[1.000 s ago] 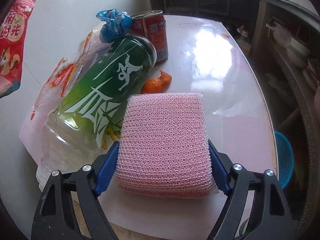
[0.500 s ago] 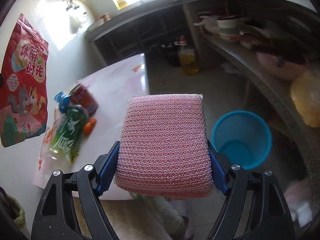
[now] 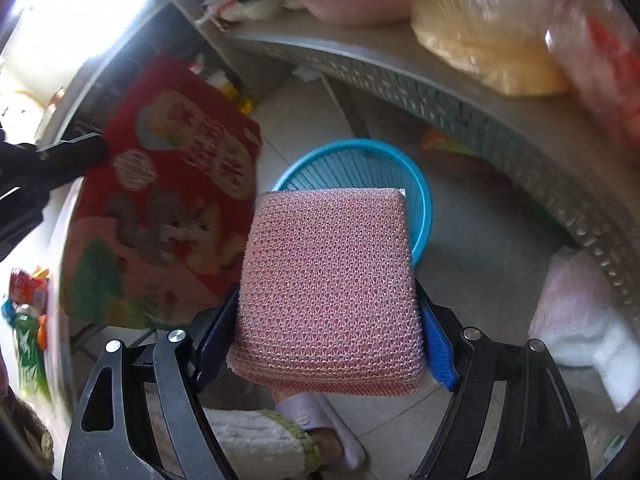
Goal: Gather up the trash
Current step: 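Carry both items to the blue wastebasket and open both tools to drop them, then return both tools to the table and close the left tool on the clear bag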
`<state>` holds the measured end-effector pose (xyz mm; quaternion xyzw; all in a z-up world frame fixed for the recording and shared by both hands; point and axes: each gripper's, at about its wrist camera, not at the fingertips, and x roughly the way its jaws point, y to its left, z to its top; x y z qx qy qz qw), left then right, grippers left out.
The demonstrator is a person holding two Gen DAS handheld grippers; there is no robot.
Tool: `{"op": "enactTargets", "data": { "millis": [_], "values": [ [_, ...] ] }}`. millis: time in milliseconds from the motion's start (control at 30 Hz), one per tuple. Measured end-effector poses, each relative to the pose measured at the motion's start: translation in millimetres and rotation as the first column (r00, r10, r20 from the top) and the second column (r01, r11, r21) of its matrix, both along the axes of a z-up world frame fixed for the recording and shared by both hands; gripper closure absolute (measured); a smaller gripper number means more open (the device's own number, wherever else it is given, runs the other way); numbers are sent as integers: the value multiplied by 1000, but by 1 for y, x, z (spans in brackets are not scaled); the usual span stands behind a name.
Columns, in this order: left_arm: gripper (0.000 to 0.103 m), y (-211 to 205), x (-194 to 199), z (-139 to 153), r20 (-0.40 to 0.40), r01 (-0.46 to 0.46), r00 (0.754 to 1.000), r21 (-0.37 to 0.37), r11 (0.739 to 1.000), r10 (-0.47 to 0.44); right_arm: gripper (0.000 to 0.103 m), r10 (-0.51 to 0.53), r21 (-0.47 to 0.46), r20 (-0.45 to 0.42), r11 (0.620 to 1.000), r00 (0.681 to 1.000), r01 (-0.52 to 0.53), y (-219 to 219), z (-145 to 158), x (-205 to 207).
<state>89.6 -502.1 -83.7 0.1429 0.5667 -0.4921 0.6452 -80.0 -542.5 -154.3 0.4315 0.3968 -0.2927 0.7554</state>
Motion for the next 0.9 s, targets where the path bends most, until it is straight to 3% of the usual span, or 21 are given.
{"op": "enactTargets", "data": {
  "millis": [200,333,433,500,567,733,900],
  "values": [
    [103,-49,20,-83,-30,-40,999,173,984,46,27,-43,11,-74,999,996,44,-33,-44,23],
    [102,-55,34,-110,-5,-51,999,207,977,53,23,-38,-10,-104,999,994,37,-54,-68,48],
    [90,-58,47,-118,-2,-81,996,218,972,84,20,0,-38,-144,999,990,-5,-66,-86,66],
    [77,-52,53,-115,-14,-117,992,188,975,122,20,1,-57,-171,998,985,-11,-66,-92,68],
    [73,-47,56,-108,-13,-123,992,162,979,127,19,-10,-59,-163,998,987,0,-63,-91,62],
    [72,-35,57,-83,7,-140,990,109,984,141,18,-53,-90,-128,995,990,42,-50,-80,34],
    [70,-15,43,-39,19,-143,990,36,989,143,18,-91,-111,-96,991,991,80,-28,-61,1]
  ]
}}
